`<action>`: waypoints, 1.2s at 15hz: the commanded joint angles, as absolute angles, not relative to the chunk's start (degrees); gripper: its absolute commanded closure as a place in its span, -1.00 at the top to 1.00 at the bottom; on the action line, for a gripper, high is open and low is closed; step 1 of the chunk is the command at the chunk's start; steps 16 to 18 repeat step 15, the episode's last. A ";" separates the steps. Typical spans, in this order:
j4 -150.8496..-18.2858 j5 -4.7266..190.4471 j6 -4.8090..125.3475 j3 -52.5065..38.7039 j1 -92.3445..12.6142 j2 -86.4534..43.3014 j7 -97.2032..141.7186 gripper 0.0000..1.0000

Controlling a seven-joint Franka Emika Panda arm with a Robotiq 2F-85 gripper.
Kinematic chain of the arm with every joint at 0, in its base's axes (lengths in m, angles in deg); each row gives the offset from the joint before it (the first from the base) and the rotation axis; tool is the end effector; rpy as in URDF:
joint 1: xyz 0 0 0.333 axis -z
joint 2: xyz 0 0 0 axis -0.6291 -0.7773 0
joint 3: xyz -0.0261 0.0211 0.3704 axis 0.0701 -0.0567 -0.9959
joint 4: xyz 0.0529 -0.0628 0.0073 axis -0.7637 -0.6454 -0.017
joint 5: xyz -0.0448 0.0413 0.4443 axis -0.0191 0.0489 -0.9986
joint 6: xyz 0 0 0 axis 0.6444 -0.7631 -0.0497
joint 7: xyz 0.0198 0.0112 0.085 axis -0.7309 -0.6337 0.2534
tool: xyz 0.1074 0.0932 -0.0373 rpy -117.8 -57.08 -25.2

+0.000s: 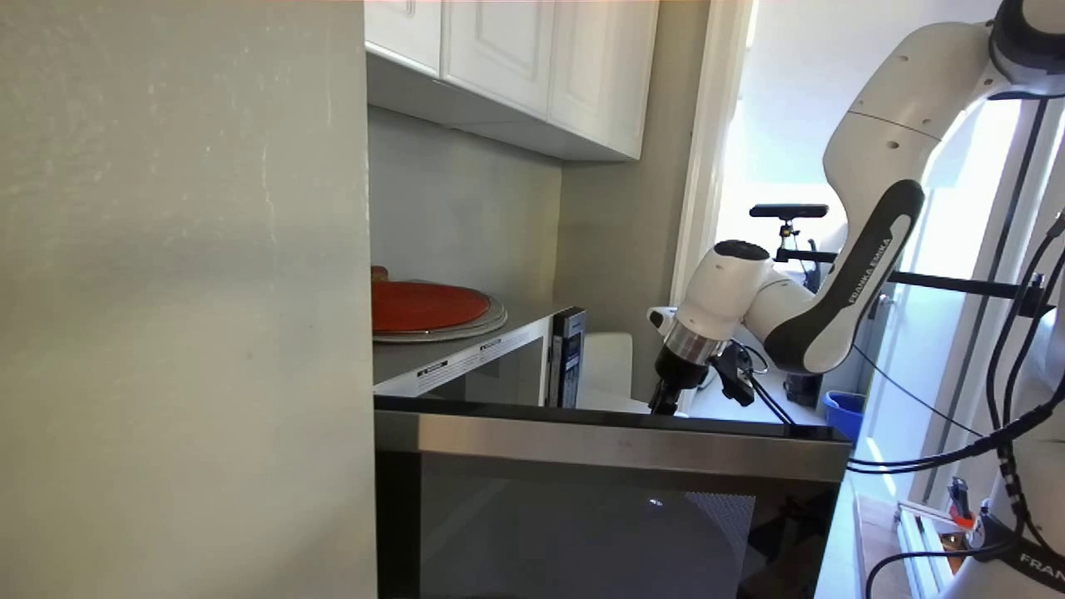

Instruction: Press a button on the microwave.

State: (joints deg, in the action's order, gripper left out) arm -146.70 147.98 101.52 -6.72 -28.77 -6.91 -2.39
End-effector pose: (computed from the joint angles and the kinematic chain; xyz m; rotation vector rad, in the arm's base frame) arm 0.4468 -0.0471 0.2075 2.8867 0.3479 0.4780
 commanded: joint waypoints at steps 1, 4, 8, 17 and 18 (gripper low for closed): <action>-149.52 132.24 97.77 -8.13 -32.58 -3.74 8.62 1.00; -148.70 119.09 92.34 -9.79 -35.43 -2.04 17.23 1.00; -146.19 111.56 88.01 -10.80 -36.01 -2.30 22.17 1.00; -145.89 110.41 86.98 -10.74 -36.29 -2.15 23.33 1.00; -145.89 110.41 86.98 -10.74 -36.29 -2.15 23.33 1.00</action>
